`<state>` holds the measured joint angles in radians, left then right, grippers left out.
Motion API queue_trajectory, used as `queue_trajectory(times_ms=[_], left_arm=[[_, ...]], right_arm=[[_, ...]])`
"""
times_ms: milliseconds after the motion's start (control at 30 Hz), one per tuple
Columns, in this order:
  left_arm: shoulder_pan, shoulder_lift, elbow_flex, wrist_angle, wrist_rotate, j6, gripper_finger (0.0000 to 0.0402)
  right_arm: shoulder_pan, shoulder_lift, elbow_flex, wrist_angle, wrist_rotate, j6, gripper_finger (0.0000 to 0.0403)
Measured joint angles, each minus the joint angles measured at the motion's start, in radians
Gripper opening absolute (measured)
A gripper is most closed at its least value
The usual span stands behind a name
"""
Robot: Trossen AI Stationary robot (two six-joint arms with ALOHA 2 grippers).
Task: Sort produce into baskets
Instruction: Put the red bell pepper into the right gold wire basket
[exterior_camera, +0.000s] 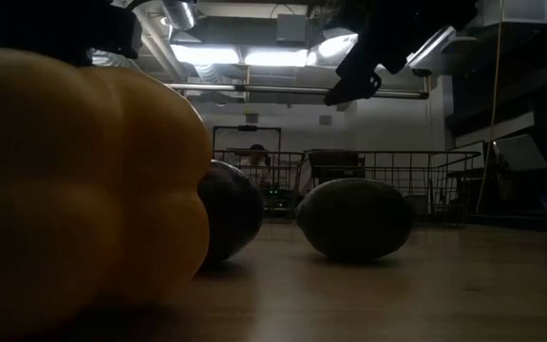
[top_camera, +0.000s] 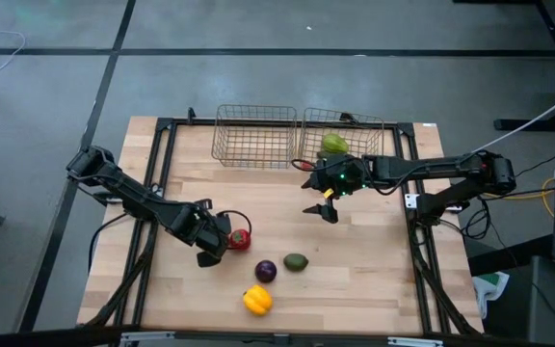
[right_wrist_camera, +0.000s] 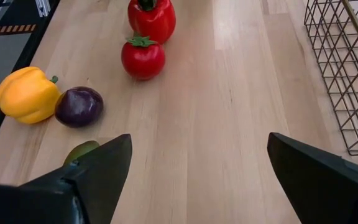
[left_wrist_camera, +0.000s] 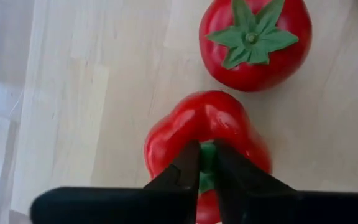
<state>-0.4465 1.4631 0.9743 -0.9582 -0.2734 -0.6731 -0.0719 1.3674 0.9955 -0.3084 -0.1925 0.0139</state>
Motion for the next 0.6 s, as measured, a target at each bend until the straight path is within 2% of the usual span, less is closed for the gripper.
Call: queue_trajectory(times_ms=[367, 600], left_arm=[[0.012, 0.000, 0.075, -0.002, 0.005, 0.048, 0.0029], [0.092, 0.000, 0.155, 0.002, 0.002, 0.156, 0.0023]], right_arm=[[0.000, -0.017, 0.000, -0.009, 0.000, 0.000, 0.0374], [0.000, -0.101, 0.000, -0.059, 0.000, 0.000, 0.0374]])
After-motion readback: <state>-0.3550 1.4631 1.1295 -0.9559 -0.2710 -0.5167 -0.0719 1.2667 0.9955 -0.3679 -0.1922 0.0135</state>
